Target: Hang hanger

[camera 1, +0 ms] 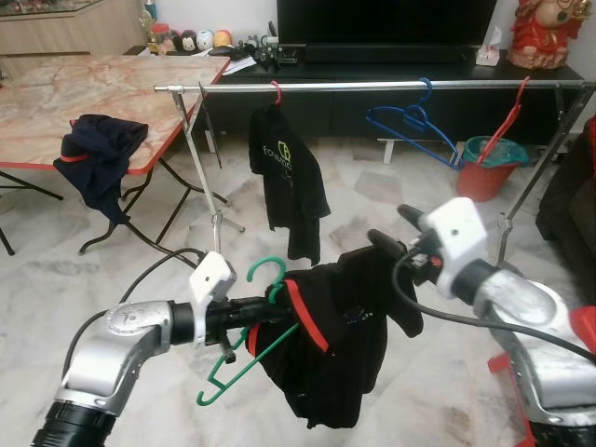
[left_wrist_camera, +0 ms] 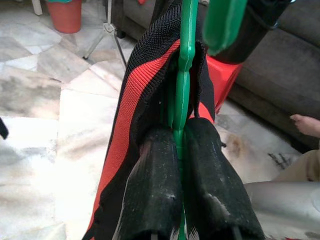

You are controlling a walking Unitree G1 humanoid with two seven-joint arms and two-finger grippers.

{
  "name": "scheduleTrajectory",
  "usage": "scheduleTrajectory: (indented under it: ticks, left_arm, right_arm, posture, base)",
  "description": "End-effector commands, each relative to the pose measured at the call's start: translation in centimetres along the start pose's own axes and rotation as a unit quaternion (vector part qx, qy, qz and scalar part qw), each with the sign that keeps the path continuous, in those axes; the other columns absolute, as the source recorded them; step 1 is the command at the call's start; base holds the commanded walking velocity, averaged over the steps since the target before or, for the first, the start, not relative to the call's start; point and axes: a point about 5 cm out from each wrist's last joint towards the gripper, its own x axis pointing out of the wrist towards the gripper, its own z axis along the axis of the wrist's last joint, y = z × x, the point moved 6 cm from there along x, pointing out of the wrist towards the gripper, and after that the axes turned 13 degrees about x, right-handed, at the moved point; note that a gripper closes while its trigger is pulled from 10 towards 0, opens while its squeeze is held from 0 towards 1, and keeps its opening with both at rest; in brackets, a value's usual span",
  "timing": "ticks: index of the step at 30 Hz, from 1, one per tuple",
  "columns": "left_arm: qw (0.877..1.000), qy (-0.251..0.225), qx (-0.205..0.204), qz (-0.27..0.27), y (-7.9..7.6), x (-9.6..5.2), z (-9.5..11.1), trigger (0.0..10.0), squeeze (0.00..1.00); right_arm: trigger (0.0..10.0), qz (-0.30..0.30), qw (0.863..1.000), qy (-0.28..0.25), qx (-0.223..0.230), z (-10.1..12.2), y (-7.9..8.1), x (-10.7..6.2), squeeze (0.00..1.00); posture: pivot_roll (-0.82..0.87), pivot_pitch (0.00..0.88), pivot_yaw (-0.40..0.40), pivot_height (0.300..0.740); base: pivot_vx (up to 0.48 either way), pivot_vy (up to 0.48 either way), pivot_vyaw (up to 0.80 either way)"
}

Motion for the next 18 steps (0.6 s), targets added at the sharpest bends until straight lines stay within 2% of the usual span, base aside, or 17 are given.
scheduleTrajectory:
  ticks: [1, 3, 10, 12, 14, 16, 18]
  left_arm:
    - [1.0, -0.023, 0.016, 0.001, 0.8, -0.8, 1.4, 0.0, 0.0]
    - [1.0, -0.021, 0.014, -0.004, 1.1, -1.6, 1.2, 0.0, 0.0]
    - [1.0, -0.022, 0.001, -0.016, 1.1, -2.7, 0.8, 0.0, 0.0]
    - [0.999, -0.026, -0.004, -0.021, 1.1, -3.1, 0.7, 0.0, 0.0]
    - [0.999, -0.026, -0.005, -0.021, 1.1, -3.2, 0.6, 0.0, 0.0]
    - [0.999, -0.024, -0.005, -0.028, 0.9, -3.7, 0.4, 0.0, 0.0]
    - [0.998, -0.022, -0.006, -0.052, 0.2, -4.2, 0.3, 0.0, 0.0]
  right_arm:
    - [10.0, -0.001, 1.0, 0.001, 0.001, -0.2, -0.8, -0.6, 0.0]
    - [10.0, 0.02, 0.999, 0.03, -0.027, -1.0, -1.2, -1.5, 0.0]
    - [10.0, 0.076, 0.994, 0.064, -0.039, -1.6, -1.1, -2.9, 0.0]
    - [10.0, 0.134, 0.985, 0.102, -0.043, -2.9, -0.8, -4.2, 0.0]
    - [10.0, 0.141, 0.983, 0.108, -0.043, -3.1, -0.7, -4.4, 0.0]
    - [10.0, 0.181, 0.973, 0.138, -0.048, -4.2, -0.4, -5.5, 0.0]
    - [10.0, 0.169, 0.972, 0.156, -0.04, -4.9, -1.6, -5.8, 0.0]
  posture:
    - [-0.23, 0.0, 0.03, 0.74]
    - [-0.23, 0.0, 0.032, 0.74]
    - [-0.23, 0.0, 0.026, 0.74]
    - [-0.23, 0.0, 0.022, 0.74]
    - [-0.23, 0.0, 0.022, 0.74]
    - [-0.23, 0.0, 0.012, 0.74]
    - [-0.22, 0.0, 0.008, 0.74]
  base:
    - [0.0, 0.0, 0.0]
    - [0.0, 0.0, 0.0]
    - [0.0, 0.0, 0.0]
    - [0.0, 0.0, 0.0]
    - [0.0, 0.0, 0.0]
    - [0.0, 0.0, 0.0]
    - [0.0, 0.0, 0.0]
